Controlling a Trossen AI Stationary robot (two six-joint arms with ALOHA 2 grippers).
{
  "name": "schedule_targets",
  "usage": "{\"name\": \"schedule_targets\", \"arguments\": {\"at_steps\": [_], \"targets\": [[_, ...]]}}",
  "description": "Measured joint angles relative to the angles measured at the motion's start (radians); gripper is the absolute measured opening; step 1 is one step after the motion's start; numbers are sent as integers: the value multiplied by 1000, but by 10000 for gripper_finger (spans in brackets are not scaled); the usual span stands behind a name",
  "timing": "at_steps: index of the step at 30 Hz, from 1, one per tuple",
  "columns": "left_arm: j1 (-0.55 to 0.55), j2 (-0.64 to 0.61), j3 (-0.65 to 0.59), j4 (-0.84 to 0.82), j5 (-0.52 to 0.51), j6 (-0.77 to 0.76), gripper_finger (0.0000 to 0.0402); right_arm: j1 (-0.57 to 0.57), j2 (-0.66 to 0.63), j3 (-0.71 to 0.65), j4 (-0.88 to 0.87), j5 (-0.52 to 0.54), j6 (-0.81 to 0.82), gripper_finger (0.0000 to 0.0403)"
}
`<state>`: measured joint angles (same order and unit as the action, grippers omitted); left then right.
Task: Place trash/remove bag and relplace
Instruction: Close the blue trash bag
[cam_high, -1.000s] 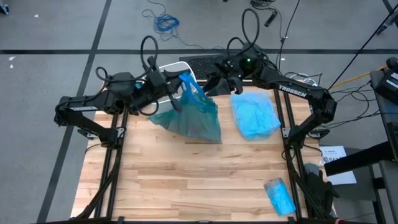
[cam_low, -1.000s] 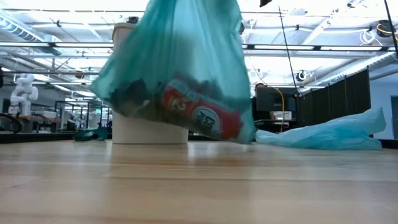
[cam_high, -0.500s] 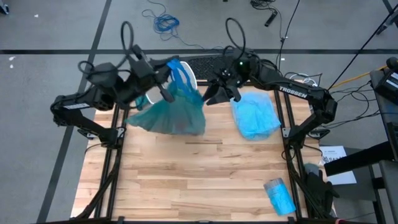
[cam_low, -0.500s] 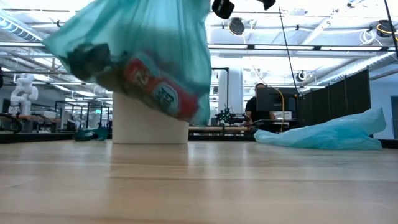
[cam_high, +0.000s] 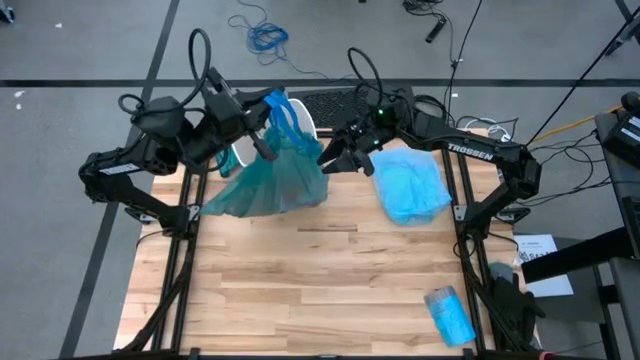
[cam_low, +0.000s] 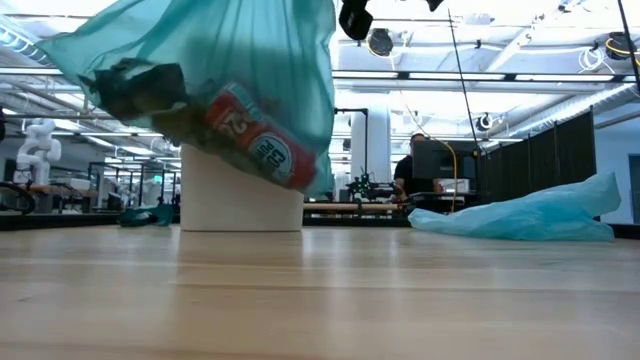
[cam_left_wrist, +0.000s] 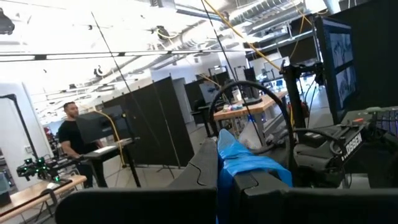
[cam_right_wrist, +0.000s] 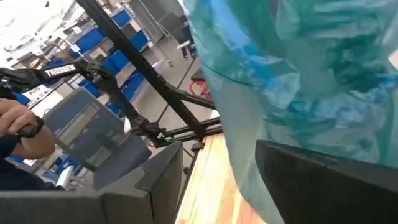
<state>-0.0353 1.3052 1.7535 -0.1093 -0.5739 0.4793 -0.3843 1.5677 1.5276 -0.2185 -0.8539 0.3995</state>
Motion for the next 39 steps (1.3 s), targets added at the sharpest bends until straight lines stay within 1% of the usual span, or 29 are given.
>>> {"name": "schedule_targets", "arguments": {"at_steps": [5,8,11,18,22,25,28,31,34,36,39], "targets": [[-5,0,0,13,0,7,0,-3,0,1,-20,26,-28,197],[-5,0,0,59,-4,44,0,-3,0,1,-69,78,-69,197],[-6,1,22,51,-10,58,0,-3,0,1,-84,100,-90,197],[-6,0,42,50,-11,78,0,6,0,1,-45,103,-92,197],[-6,4,42,56,-11,77,0,16,0,1,-36,176,-107,197],[-6,10,42,80,-11,78,0,16,3,1,-1,191,-100,197],[-5,11,42,83,-11,77,0,10,3,1,22,182,-78,197],[-8,10,42,68,-12,59,0,-12,4,0,115,144,-20,196],[-22,10,42,-38,-17,-13,0,-35,4,0,317,98,95,196],[-29,20,42,-108,-18,-76,0,-44,3,0,416,84,164,196],[-44,45,42,-157,-18,-105,0,-48,3,0,456,69,206,196]]}}
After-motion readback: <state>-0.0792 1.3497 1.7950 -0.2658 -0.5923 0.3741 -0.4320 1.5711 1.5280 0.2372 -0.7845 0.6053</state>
